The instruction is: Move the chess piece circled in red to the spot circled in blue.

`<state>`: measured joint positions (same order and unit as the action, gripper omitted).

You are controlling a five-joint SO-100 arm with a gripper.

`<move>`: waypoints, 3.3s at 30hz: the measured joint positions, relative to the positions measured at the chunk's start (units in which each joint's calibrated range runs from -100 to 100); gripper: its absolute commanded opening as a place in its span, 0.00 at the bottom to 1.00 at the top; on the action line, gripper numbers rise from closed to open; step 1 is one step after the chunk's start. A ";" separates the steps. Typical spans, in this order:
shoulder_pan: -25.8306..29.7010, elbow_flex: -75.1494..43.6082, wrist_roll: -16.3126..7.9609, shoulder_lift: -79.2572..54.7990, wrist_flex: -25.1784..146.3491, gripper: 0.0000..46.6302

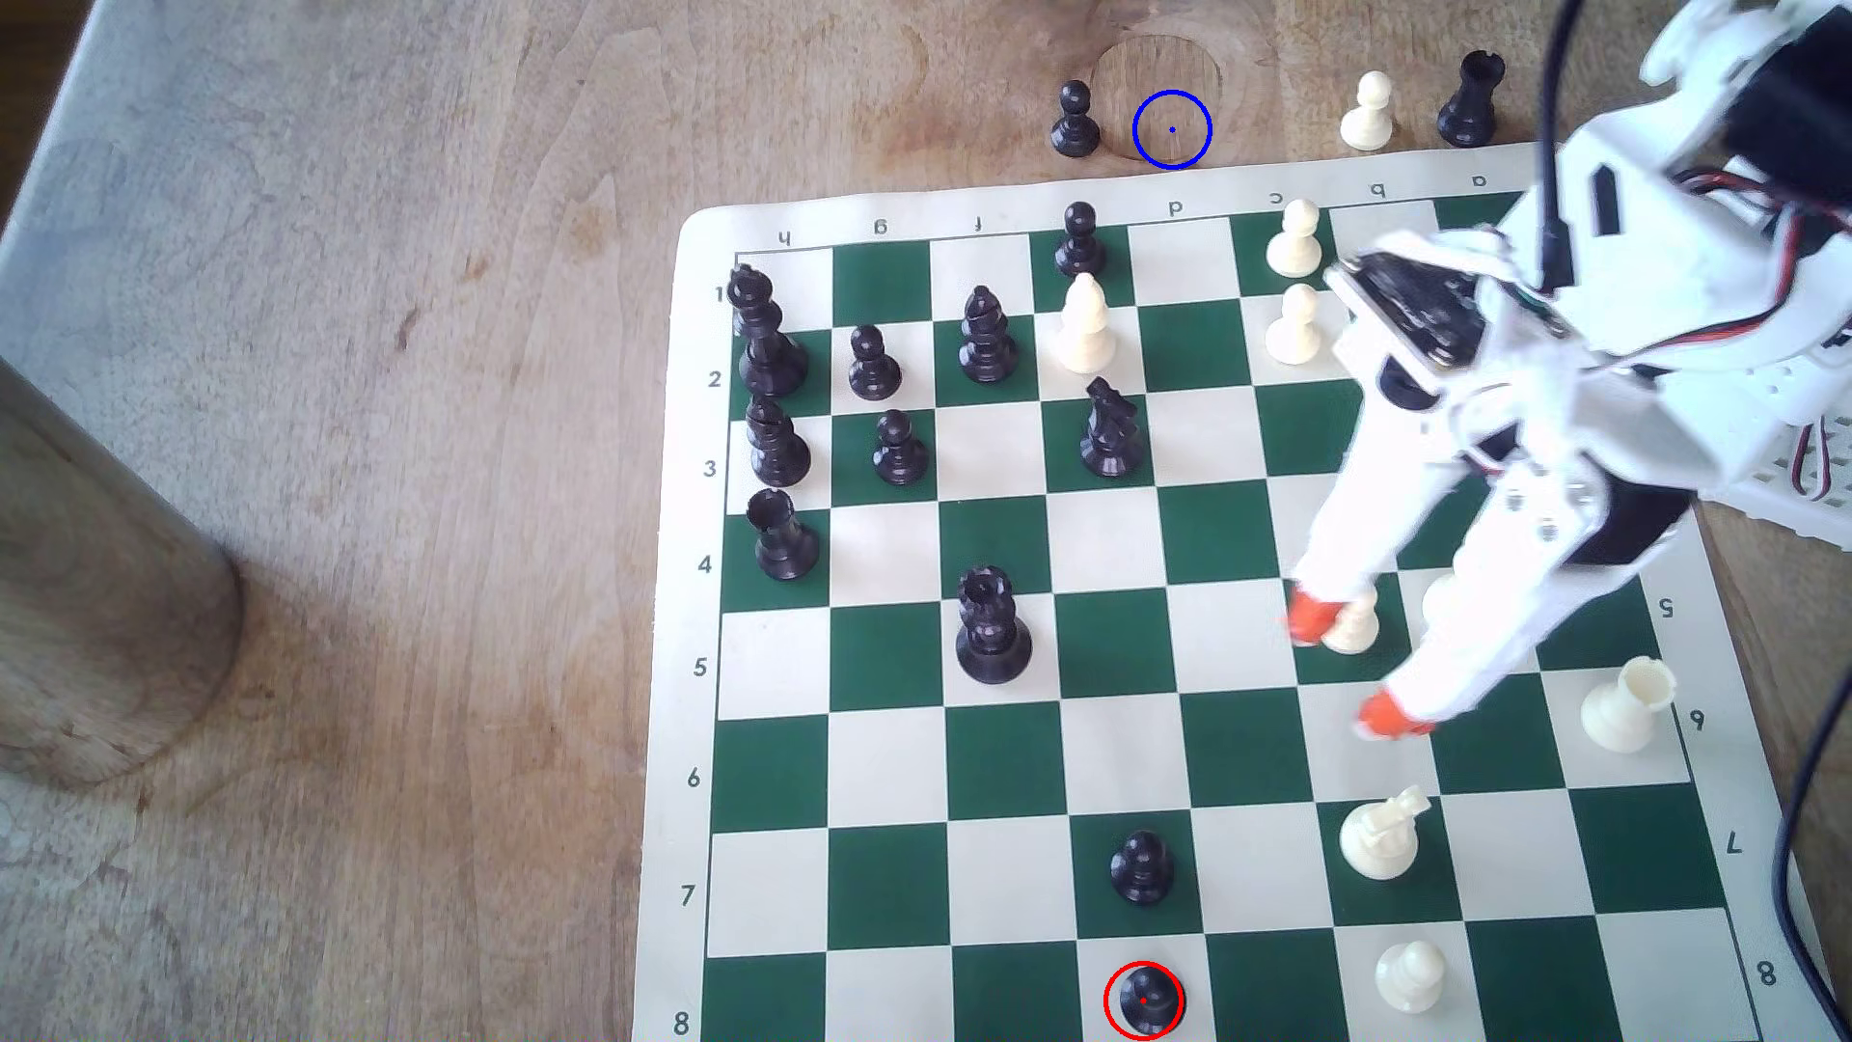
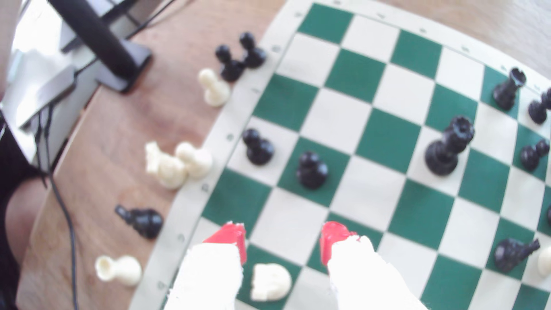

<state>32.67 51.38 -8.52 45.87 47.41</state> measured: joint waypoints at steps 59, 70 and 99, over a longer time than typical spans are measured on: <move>3.39 -31.18 -4.40 -55.55 -17.05 0.21; 3.39 -31.18 -4.40 -56.22 -17.05 0.01; -30.75 -18.89 -2.83 -7.62 7.41 0.01</move>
<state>1.92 32.49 -11.36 38.25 54.82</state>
